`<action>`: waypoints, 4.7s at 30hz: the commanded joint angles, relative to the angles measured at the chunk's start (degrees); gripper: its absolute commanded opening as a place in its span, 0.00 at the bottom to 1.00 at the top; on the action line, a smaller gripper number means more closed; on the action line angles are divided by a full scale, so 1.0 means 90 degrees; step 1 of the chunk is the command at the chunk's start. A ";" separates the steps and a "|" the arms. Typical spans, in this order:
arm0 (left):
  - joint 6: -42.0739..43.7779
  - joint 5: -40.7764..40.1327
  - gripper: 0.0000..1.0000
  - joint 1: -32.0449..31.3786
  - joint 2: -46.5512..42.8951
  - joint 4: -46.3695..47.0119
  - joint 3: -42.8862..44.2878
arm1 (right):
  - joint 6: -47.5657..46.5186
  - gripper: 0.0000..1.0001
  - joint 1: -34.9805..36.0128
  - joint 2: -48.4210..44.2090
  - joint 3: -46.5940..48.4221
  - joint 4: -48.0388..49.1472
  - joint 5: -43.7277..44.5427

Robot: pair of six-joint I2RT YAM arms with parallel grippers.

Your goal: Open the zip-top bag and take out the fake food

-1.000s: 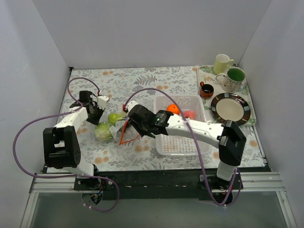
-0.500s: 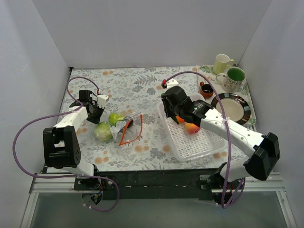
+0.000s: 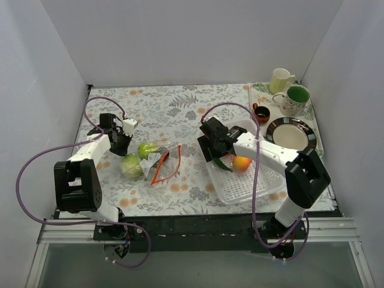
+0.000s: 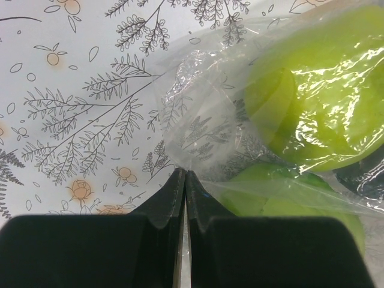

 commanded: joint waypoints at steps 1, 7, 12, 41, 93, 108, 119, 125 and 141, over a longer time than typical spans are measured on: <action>-0.0065 0.0290 0.00 0.0038 -0.0411 -0.0223 0.0182 | 0.0062 0.88 0.0007 0.0200 0.0333 -0.0158 -0.0408; -0.0172 0.0700 0.00 0.0038 -0.0626 -0.0438 -0.0042 | 0.0140 0.76 0.0007 0.0122 -0.0029 0.0232 -0.1071; -0.0299 0.0808 0.00 0.0028 -0.0558 -0.0448 0.0161 | 0.0043 0.72 0.0007 0.0794 0.0614 0.0487 -0.0996; -0.0582 0.1374 0.00 -0.0021 -0.0734 -0.2273 0.2984 | -0.0006 0.27 0.2487 0.0491 -0.0468 0.2918 0.0236; 0.0238 -0.0647 0.00 -0.0324 0.0819 0.0558 -0.0267 | -0.1070 0.27 0.2028 0.0327 -0.0624 0.4754 -0.0575; 0.0169 -0.0637 0.00 -0.0314 0.0672 0.0431 -0.0306 | -0.1032 0.35 0.1774 0.1811 0.0664 0.4715 -0.1170; 0.0140 -0.0579 0.00 -0.0324 0.0692 0.0392 -0.0306 | -0.0690 0.81 0.1745 0.2446 0.1171 0.5116 -0.1767; 0.0121 -0.0471 0.00 -0.0324 0.0634 0.0324 -0.0218 | -0.0572 0.84 0.1735 0.3119 0.1767 0.4883 -0.1611; 0.0130 -0.0286 0.00 -0.0324 0.0214 -0.0018 -0.0189 | -0.0310 0.78 0.1735 0.3960 0.2559 0.4286 -0.1229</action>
